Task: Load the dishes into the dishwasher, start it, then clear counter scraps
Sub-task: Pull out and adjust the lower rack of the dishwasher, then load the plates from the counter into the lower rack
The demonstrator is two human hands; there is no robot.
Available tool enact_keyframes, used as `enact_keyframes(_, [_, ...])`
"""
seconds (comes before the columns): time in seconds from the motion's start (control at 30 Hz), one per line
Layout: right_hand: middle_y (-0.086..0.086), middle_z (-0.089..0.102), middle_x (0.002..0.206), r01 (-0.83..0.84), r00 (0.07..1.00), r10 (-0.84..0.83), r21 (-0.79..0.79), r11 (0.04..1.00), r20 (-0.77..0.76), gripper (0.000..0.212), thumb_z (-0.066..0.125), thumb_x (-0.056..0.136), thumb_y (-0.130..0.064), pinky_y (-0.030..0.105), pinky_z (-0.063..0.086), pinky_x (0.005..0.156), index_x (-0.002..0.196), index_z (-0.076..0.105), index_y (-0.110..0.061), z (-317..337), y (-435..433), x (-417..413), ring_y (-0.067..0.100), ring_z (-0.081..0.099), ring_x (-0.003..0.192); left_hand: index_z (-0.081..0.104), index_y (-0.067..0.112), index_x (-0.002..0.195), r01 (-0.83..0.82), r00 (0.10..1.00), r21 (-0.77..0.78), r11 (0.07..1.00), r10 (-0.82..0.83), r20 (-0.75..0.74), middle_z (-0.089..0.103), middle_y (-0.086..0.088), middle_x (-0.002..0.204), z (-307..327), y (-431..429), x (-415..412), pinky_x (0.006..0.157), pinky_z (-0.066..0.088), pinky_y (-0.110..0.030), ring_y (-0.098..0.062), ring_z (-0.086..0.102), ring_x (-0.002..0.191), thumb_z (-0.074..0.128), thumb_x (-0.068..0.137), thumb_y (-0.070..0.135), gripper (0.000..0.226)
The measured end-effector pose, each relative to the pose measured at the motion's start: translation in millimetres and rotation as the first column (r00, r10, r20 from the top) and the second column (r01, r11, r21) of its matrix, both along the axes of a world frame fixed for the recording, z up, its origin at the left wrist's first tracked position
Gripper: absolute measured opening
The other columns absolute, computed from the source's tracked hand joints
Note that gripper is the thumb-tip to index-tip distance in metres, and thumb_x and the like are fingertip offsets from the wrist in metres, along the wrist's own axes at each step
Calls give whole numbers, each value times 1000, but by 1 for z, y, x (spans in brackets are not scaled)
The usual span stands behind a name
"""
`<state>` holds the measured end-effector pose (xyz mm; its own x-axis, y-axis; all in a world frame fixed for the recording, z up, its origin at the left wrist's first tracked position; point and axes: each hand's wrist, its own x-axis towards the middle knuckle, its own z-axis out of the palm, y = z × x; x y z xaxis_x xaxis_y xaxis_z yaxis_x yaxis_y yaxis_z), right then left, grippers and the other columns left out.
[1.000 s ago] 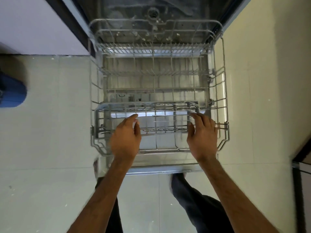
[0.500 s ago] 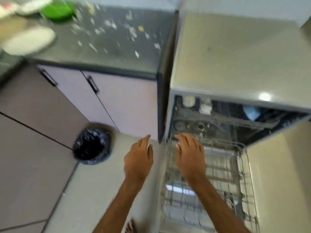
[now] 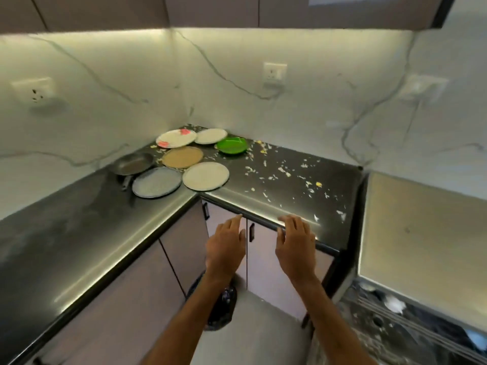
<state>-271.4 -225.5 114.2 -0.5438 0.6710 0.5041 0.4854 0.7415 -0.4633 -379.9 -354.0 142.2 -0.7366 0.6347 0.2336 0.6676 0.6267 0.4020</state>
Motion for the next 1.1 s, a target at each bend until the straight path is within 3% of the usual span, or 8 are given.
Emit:
enact_keyframes(0.37, [-2,62,117,-171,985,171,-10,985,-3,30,66,88,-13,38,50,87,117,64,-20,11,76,-168,20,57,110,39,22,148,-152,986,-17,988,150,-69,54,3,141,5,46,-140,94,49,-35,-16,52,127,44,102,35,48])
enact_keyframes(0.6, [-4,62,114,-298,949,306,-104,949,71,28,67,88,-14,32,51,88,115,66,-20,-20,127,-243,15,56,107,47,22,142,-322,946,-67,944,323,8,63,1,129,-37,78,-215,88,55,-34,-17,60,115,51,98,35,46])
enact_keyframes(0.87, [0,62,110,-315,928,337,-146,938,161,24,67,87,-17,38,53,86,112,66,-18,-42,162,-317,20,57,106,43,25,146,-408,898,-83,909,416,139,56,3,137,-57,99,-269,95,52,-41,-17,54,125,51,99,34,49])
enact_keyframes(1.1, [-1,59,116,-226,953,268,-256,940,141,24,66,90,-18,33,49,92,114,65,-18,-62,160,-362,16,54,108,41,23,147,-394,876,-130,910,414,247,54,2,142,-86,99,-332,99,46,-39,-17,51,129,48,100,37,50])
